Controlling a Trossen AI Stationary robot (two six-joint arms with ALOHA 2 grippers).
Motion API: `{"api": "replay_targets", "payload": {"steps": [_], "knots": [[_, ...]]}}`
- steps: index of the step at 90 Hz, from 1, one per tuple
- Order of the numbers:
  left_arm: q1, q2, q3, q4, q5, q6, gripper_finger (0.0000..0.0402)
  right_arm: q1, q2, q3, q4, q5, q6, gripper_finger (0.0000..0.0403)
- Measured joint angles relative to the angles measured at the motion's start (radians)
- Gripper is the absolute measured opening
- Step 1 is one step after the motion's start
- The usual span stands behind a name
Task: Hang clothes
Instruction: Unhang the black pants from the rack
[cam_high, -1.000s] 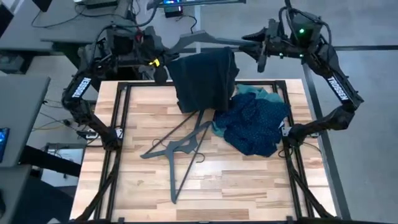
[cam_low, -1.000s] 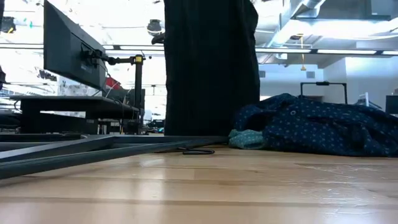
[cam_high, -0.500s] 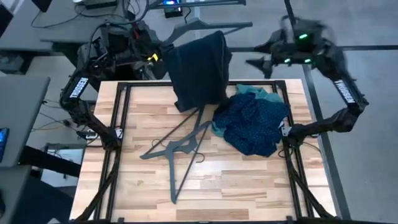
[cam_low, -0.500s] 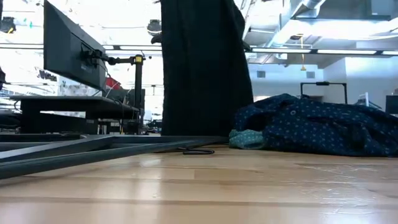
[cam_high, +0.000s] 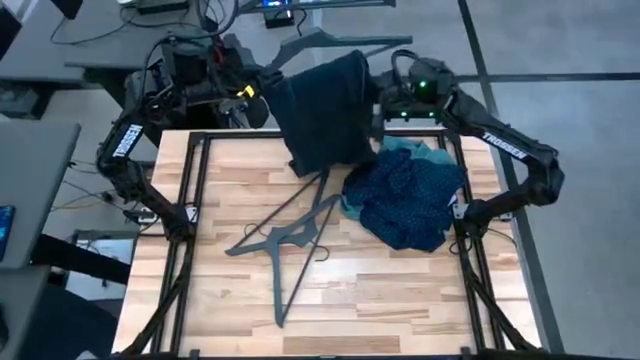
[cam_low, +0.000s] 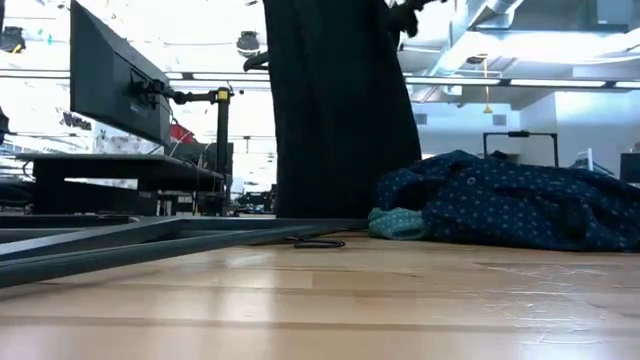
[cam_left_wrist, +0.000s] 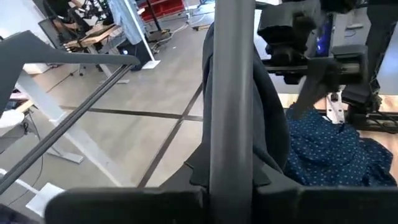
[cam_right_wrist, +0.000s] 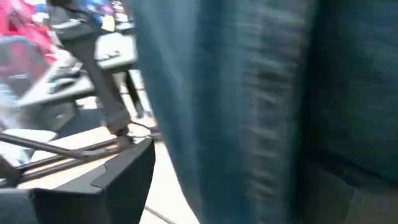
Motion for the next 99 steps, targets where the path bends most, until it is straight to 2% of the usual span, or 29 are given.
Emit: {"api": "replay_targets", "payload": {"steps": [14, 22, 28, 38, 43, 67, 83, 99], "knots": [[-0.001, 0.000, -0.021, 0.008, 0.001, -0.012, 0.0006, 0.031, 0.068, -0.001, 0.078, -0.049, 0.059, 0.0301], [0.000, 0.005, -0.040, 0.031, 0.000, -0.018, 0.0006, 0.048, 0.093, -0.002, 0.143, -0.073, 0.098, 0.0267], [0.001, 0.006, -0.052, 0.051, -0.006, -0.018, 0.0006, 0.055, 0.105, 0.006, 0.165, -0.108, 0.124, 0.0208], [0.009, 0.005, -0.074, 0.053, -0.072, -0.003, 0.0005, 0.065, 0.104, 0.031, 0.160, -0.188, 0.123, 0.0055], [0.020, 0.007, -0.080, 0.051, -0.103, 0.001, 0.0005, 0.074, 0.093, 0.048, 0.157, -0.223, 0.116, 0.0022], [0.085, 0.014, -0.081, 0.012, -0.097, 0.012, 0.0006, 0.138, 0.029, 0.185, 0.139, -0.299, 0.124, 0.0004], [0.104, 0.013, -0.083, 0.011, -0.112, 0.041, 0.0007, 0.164, -0.009, 0.334, 0.137, -0.335, 0.103, 0.0002], [0.116, 0.014, -0.084, -0.003, -0.214, 0.045, 0.0007, 0.166, -0.016, 0.539, 0.149, -0.384, 0.092, 0.0002]]}}
